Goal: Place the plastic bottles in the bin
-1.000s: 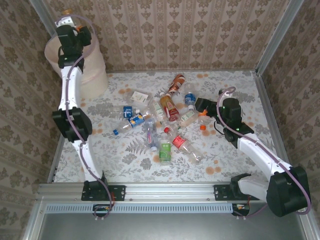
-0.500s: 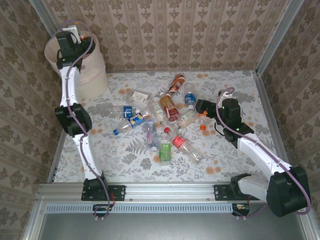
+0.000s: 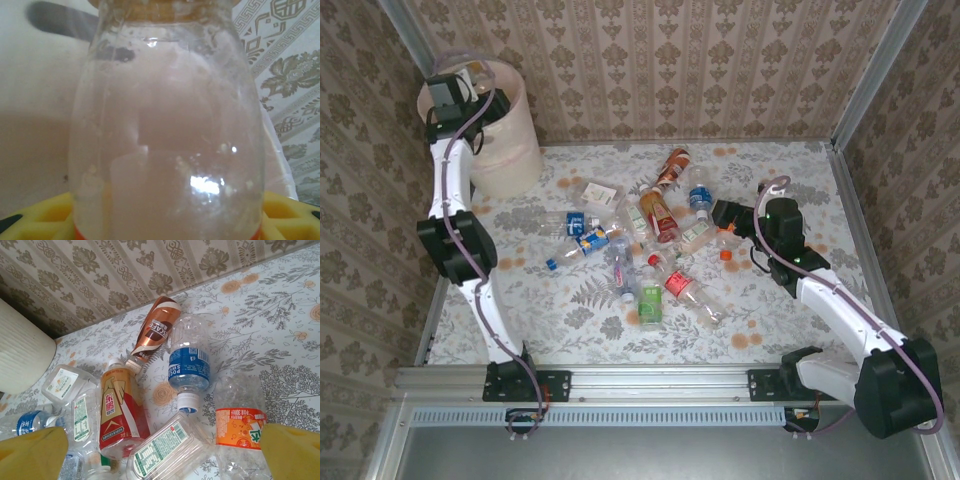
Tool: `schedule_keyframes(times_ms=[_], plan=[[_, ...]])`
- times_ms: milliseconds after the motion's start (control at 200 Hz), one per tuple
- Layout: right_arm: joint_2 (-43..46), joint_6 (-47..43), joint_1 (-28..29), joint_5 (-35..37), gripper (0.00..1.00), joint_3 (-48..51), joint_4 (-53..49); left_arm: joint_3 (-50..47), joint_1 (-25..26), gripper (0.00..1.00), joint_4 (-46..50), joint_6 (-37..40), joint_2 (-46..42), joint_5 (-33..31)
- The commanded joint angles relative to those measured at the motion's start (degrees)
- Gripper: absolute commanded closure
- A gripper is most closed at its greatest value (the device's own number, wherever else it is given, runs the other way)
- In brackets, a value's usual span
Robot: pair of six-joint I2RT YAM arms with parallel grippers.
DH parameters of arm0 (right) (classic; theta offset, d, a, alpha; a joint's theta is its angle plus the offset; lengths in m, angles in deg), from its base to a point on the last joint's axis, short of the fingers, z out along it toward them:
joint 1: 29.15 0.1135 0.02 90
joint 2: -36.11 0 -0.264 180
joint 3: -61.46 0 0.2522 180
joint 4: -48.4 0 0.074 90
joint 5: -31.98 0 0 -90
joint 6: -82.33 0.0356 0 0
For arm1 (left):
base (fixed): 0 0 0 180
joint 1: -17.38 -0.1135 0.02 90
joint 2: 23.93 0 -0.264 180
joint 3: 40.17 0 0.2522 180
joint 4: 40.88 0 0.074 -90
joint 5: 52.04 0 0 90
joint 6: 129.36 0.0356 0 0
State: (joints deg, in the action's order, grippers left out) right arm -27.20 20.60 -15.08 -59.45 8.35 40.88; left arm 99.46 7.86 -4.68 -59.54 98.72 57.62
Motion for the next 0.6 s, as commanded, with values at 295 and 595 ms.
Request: schedule_keyframes(times_ms=[295, 595], plan=[[2.3, -1.3, 0.3, 1.4, 0.00, 0.5, -1.5, 0.2, 2.9, 0.46, 2.7, -4.2, -2.1, 8.4], [2.9, -1.5, 0.3, 1.5, 0.00, 1.5, -1.9, 10.8, 4.1, 0.25, 6.5, -4.1, 3.6, 9.4]])
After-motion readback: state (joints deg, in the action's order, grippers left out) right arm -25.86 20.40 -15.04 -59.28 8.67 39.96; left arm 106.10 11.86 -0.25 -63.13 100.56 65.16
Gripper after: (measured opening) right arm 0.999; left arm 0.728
